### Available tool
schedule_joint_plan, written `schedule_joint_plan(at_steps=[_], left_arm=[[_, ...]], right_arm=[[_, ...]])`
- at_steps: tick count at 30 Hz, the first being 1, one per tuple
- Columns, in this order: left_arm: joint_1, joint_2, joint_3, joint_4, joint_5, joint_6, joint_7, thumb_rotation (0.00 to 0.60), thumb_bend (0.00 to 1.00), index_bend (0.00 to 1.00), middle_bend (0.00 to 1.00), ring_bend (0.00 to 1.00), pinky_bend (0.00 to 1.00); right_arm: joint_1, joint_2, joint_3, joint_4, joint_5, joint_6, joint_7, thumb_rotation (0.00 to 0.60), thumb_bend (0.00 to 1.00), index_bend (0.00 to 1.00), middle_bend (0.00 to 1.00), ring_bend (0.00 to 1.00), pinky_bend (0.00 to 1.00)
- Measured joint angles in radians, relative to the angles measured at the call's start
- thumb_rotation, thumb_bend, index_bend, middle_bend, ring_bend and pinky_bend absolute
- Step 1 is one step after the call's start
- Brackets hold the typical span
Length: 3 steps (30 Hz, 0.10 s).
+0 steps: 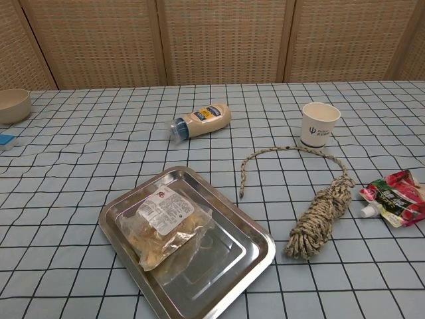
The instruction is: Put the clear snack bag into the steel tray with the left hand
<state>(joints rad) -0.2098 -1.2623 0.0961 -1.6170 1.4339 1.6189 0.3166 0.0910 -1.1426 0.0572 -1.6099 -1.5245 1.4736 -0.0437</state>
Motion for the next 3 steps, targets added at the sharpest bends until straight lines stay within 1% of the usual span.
schedule_joint_plan(at_steps=[3], left_arm=[[0.023, 0.015, 0.001, 0.016, 0.017, 0.013, -0.03, 0.6, 0.12, 0.0, 0.0, 0.0, 0.0]], right_arm=[[0.001, -0.002, -0.002, 0.0, -0.002, -0.002, -0.003, 0.6, 0.08, 0.14, 0.0, 0.0, 0.0]])
